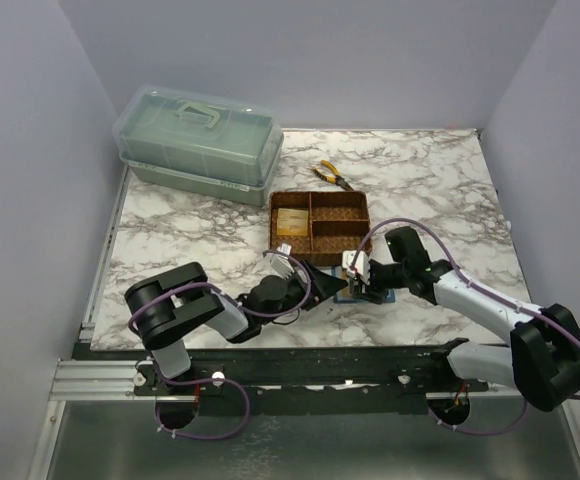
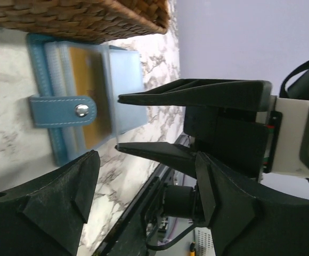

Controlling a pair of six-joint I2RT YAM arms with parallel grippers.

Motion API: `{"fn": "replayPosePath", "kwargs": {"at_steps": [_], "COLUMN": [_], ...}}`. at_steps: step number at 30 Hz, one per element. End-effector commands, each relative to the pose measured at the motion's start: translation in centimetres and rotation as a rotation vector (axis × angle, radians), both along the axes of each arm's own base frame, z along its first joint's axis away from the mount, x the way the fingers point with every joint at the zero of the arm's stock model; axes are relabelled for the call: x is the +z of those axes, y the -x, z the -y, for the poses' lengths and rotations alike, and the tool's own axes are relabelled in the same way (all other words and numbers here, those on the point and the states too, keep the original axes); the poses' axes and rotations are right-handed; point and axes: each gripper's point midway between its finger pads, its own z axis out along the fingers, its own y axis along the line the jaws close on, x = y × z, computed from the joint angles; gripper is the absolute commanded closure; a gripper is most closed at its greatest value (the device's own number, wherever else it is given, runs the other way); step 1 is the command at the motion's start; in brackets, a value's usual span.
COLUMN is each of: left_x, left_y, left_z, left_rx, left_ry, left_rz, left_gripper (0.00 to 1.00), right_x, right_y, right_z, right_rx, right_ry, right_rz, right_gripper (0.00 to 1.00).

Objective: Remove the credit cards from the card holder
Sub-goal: Remove the credit card from the card holder.

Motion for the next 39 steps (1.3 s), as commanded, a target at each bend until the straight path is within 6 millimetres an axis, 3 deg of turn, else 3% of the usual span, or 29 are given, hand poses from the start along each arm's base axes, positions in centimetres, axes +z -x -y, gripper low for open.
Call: {"fn": "replayPosePath", "kwargs": {"at_steps": [1, 8, 15, 31, 39], "left_x": [1.9, 0.5, -0.7, -0.4, -2.5], "left_y": [-0.6, -1.4, -2.4, -2.8, -3.0], "left_z": [1.3, 2.7, 2.5, 3.5, 4.2], "left_rx": [-0.008, -0.006, 0.033, -0.009, -0.041], "left_ry": [0.082, 0.083, 0.073, 0.097, 0.084], "left_rz": [0.016, -0.038, -0.069, -0.059, -0.117], "left_gripper": [0.21, 0.21, 0.21, 0.29, 0.45], "right_x": [0.3, 0.4, 0.4, 0.6, 0.8], "right_y": [0.6, 0.5, 0.7, 0.9, 1.0], "right_z": [0.4, 0.6, 0.7, 0.7, 0.7], "right_rx": [-0.013, -0.022, -0.023, -0.018, -0.021], "right_ry": [-0.020, -0.023, -0.029, -0.046, -0.056], "right_rz": [-0.033, -0.034, -0.044, -0.057, -0.069], "right_gripper": [0.49, 0.49, 0.49, 0.49, 0.49]}}
